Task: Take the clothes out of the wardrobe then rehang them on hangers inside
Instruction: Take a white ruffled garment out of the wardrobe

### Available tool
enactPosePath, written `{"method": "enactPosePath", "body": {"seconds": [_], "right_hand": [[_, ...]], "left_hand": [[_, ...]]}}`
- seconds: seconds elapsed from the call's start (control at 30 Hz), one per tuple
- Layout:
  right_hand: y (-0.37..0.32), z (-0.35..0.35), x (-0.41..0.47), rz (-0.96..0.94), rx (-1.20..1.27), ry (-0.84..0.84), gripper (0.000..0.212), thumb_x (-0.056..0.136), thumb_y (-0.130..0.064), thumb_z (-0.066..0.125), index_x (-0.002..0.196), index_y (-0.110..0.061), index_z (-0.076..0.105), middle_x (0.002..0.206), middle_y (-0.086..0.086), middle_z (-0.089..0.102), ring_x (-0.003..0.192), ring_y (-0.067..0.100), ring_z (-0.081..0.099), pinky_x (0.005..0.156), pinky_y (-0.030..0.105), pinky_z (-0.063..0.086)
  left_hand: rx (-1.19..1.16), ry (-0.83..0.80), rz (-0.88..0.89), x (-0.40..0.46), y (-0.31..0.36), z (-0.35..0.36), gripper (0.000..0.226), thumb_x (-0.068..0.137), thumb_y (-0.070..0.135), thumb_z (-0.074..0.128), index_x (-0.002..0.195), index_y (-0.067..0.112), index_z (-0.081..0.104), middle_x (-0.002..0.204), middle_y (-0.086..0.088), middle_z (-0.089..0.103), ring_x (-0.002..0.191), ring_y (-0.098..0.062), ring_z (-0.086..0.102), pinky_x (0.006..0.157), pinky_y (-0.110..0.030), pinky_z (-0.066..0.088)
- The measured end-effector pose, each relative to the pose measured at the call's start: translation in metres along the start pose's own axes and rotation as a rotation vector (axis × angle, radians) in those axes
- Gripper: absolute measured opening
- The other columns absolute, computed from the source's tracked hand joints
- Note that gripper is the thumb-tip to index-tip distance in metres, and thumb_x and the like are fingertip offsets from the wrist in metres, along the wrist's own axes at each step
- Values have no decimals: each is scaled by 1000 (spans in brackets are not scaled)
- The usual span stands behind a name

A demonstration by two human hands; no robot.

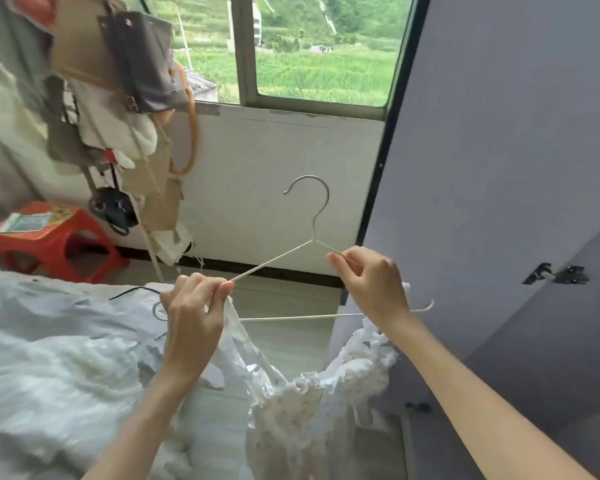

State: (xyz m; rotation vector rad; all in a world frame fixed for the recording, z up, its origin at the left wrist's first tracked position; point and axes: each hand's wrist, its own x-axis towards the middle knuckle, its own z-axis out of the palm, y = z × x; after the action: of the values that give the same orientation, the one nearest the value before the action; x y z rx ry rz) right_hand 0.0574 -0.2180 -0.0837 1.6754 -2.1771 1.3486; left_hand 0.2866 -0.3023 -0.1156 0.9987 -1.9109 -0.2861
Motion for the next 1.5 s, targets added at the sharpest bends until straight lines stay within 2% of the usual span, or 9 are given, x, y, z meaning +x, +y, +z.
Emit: {"method": "enactPosePath", "body": {"seconds": [0.13,0.2,0.43,0.57,0.63,0.77,1.03,1.2,1.5], "right_hand": [[-18,51,15,-238,-127,168,37,86,-39,51,63,-13,61,55,-6,55,51,16,51,69,33,43],[-29,77,22,-302,-128,191,37,87,-38,52,62,-12,62,56,-4,58,53,18,56,67,31,39],[-104,156,40,-527,144,80,53,94,-46,42,57,-12,57,50,-4,54,47,16,50,58,30,29],[-152,187,35,-646,307,-35,43,89,-39,50,58,-10,59,47,-8,46,42,14,43,56,31,36],[-182,196,33,-684,381,-39,40,87,-37,51,57,-11,60,48,-13,35,42,10,33,51,29,37],[-244,215,23,-776,489,-35,39,85,-40,53,59,-13,64,41,-5,42,37,13,39,48,21,36],[-399,247,-29,-819,810,-186,40,87,-41,50,64,-11,63,49,-10,33,46,12,34,60,29,33],[-509,257,-76,-802,921,-186,38,86,-43,49,73,-12,69,51,-1,53,55,25,55,66,22,15],[-704,286,-137,-738,1088,-113,40,87,-45,47,81,-14,71,64,6,66,70,26,61,70,31,22]], "left_hand": [[36,179,-193,-4,-32,-57,19,84,23,55,76,11,69,75,4,61,78,-10,48,81,-24,25],[56,248,-283,-10,-44,-81,20,83,23,54,75,11,68,75,1,62,80,-16,52,86,-36,31],[313,449,-379,-46,-68,-158,31,85,37,46,72,16,64,69,4,57,75,-17,47,80,-50,36],[527,593,-432,-74,-61,-198,37,86,39,44,74,11,65,69,8,52,76,-7,38,76,-33,23],[626,656,-458,-82,-54,-219,37,86,39,44,74,11,65,68,7,54,75,-11,40,77,-36,24],[818,783,-453,-98,-40,-265,35,87,34,45,71,9,65,65,5,53,74,-11,37,73,-29,18],[1133,1023,-500,-134,-27,-382,33,87,33,48,70,12,68,65,6,57,76,-15,41,76,-29,19],[1279,1086,-493,-160,-33,-479,31,88,30,50,75,10,69,69,2,60,79,-19,42,74,-26,16],[1437,1137,-387,-175,-70,-671,31,88,30,50,79,9,70,76,-4,66,82,-23,46,77,-32,21]]}}
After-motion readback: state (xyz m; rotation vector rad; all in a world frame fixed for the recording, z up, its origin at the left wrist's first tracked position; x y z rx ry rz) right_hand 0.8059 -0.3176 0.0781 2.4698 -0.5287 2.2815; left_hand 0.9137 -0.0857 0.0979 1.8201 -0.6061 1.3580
